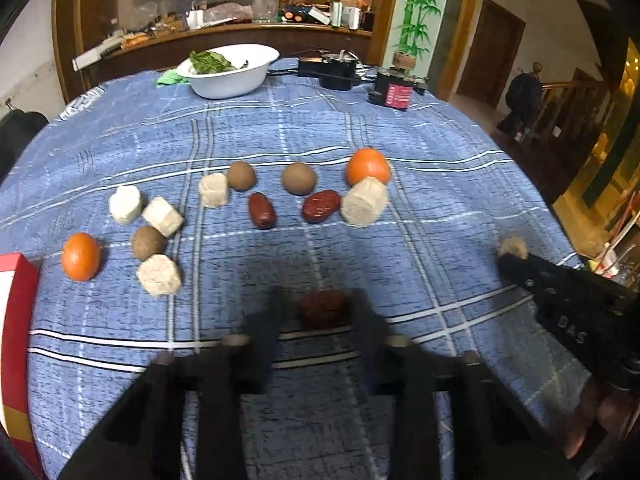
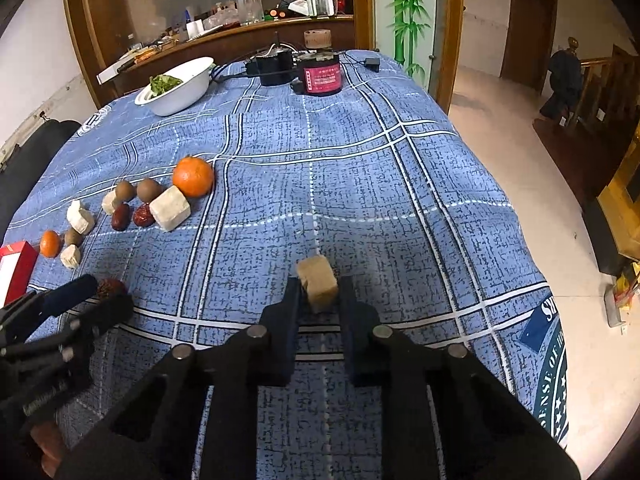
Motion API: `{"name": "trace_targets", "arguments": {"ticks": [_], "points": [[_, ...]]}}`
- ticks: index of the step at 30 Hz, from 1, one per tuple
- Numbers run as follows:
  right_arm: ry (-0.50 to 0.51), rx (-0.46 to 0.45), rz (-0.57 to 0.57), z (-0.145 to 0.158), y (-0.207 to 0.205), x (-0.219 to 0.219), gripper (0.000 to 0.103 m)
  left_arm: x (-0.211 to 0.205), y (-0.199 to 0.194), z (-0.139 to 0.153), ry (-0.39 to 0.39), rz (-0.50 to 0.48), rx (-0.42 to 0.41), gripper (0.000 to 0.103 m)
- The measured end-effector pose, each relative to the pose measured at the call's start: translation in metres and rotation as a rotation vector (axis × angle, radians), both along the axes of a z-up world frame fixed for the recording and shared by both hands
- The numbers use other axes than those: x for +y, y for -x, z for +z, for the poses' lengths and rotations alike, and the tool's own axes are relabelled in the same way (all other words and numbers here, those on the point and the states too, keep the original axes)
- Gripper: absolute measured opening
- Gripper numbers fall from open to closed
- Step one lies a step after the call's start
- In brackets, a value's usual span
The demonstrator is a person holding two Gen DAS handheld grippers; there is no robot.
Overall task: Organize fruits
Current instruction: 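Grasp a beige cube with the right tool while the left tool grasps a red date, then carry the cube and the date over the tray and open both tools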
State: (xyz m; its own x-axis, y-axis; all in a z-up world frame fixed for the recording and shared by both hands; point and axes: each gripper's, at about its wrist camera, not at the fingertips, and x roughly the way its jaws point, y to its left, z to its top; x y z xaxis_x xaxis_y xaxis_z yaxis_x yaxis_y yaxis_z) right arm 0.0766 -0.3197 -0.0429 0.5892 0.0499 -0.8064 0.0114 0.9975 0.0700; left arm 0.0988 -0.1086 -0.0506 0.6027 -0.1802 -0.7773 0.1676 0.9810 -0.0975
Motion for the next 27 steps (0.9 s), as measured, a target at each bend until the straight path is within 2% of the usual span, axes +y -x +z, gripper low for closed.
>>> {"name": "trace_targets", "arguments": {"ticks": [6, 11, 21, 27], "points": [[-0.001, 0.003, 0.0, 0.0, 0.0, 0.002, 0.019, 0.011, 0.008, 0.005, 0.028, -0.038, 0.014, 0.026], [-0.008, -0.005, 0.003, 0.007, 0.011, 0.006, 0.018, 0.031, 0.037, 0.019, 0.044, -0.026, -0.022, 0.026], [-0.075, -0.07, 0.041, 0.035, 0.067, 0.022, 0.019, 0.081, 0.1, 0.046, 0.088, 0.02, -0.088, 0.025], [-0.105, -0.137, 0.086, 0.057, 0.1, 0.046, 0.019, 0.12, 0.133, 0.061, 0.124, 0.102, -0.134, 0.025]]}}
